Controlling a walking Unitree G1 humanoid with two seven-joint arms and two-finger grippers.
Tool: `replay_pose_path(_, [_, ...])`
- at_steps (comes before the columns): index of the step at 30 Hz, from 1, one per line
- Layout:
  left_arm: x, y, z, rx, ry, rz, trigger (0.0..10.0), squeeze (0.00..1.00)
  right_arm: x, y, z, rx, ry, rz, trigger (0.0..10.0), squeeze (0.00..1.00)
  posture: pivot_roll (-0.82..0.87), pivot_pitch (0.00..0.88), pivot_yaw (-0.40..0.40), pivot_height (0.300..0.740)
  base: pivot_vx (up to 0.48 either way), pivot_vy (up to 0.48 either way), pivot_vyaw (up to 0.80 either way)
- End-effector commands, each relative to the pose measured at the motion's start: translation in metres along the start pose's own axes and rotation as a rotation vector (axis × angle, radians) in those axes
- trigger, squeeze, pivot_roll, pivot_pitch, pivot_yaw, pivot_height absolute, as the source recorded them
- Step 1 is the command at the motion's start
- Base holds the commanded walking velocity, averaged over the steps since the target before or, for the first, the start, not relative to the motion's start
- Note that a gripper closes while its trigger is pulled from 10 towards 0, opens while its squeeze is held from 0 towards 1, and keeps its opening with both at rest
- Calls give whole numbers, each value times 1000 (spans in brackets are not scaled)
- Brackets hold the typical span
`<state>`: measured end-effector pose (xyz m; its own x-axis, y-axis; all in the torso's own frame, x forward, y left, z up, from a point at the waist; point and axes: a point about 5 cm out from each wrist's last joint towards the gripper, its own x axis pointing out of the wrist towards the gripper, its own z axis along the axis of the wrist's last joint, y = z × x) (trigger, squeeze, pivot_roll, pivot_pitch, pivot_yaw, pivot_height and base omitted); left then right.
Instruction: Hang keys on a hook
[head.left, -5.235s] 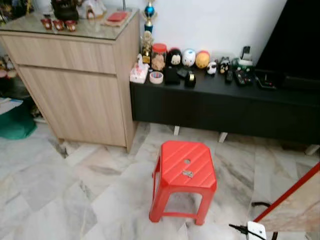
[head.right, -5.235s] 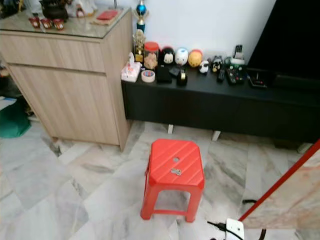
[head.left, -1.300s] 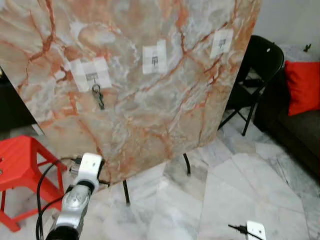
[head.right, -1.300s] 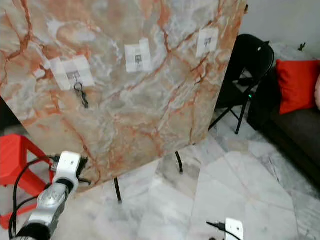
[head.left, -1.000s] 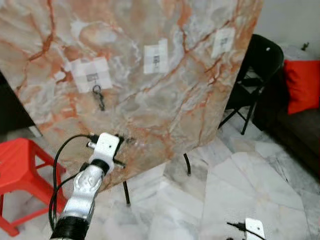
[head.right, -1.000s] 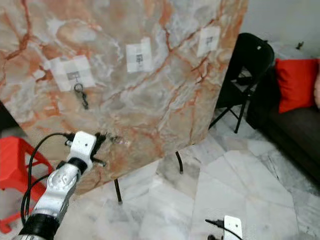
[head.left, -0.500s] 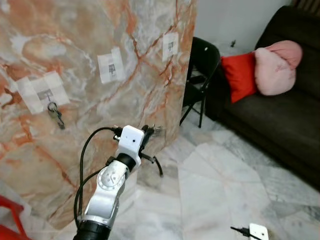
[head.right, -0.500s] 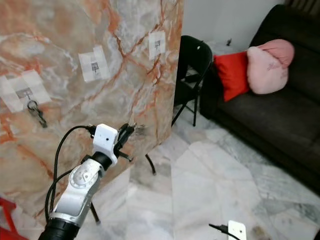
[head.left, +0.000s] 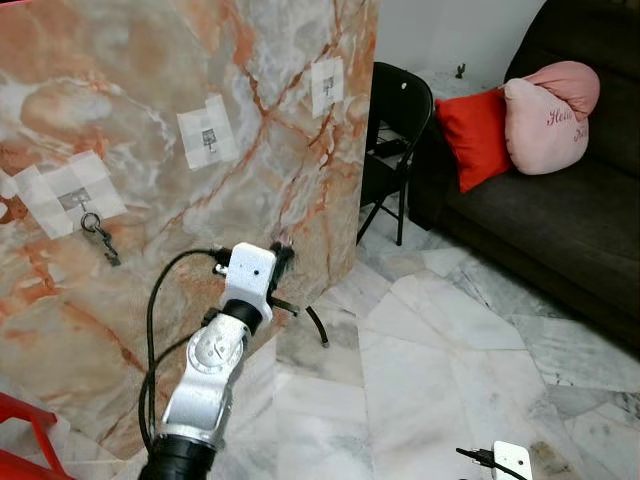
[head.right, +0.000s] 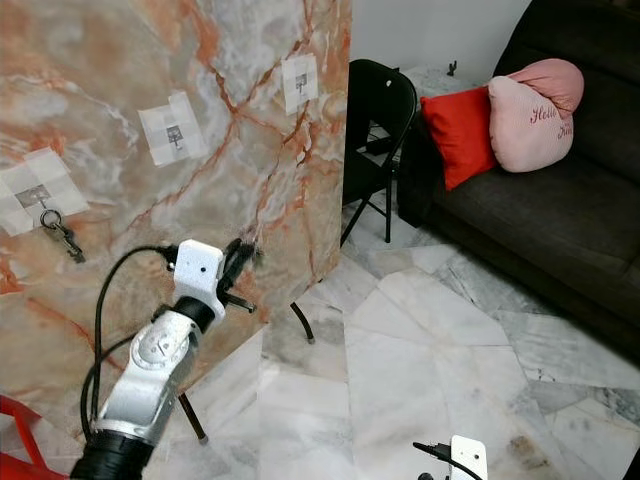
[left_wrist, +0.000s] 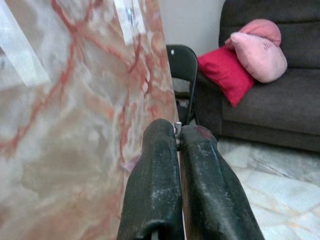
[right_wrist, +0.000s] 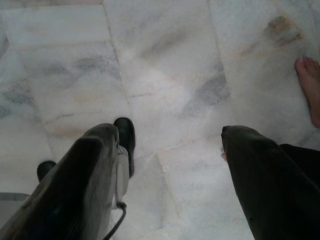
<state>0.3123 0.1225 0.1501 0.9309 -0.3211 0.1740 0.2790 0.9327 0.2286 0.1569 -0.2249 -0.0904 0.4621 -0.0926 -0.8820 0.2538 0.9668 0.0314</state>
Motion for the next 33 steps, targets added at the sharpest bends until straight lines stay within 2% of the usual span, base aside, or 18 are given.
replay_pose_path(1, [3, -3, 10, 75, -44, -25, 10000, 0, 0, -3, 2, -3, -9, -10, 10000, 0, 89, 0, -53, 740, 0, 0, 0])
replay_pose_path(2, [3, -4, 10, 115, -47, -43, 10000, 0, 0, -3, 2, -6, -9, -9, 10000, 0, 89, 0, -53, 740, 0, 0, 0])
replay_pose_path(6, [3, -6, 9, 140, -44, -74, 10000, 0, 0, -2, 2, -12, -7, -8, 10000, 0, 90, 0, -52, 740, 0, 0, 0])
replay_pose_path(14, [3, -10, 8, 99, -49, -62, 10000, 0, 0, -1, 2, -16, -8, -5, 10000, 0, 86, 0, -48, 740, 0, 0, 0])
replay_pose_path(20, [3, -8, 7, 86, -41, -30, 10000, 0, 0, -1, 3, -16, -8, -4, 10000, 0, 85, 0, -49, 740, 0, 0, 0])
replay_pose_path(23, [4, -6, 8, 52, -43, -4, 10000, 0, 0, -2, 3, -19, -9, -5, 10000, 0, 88, 0, -54, 740, 0, 0, 0])
replay_pose_path(33, [5, -5, 11, 31, -52, 11, 10000, 0, 0, -2, 5, -47, -9, 6, 10000, 0, 86, 0, -59, 740, 0, 0, 0])
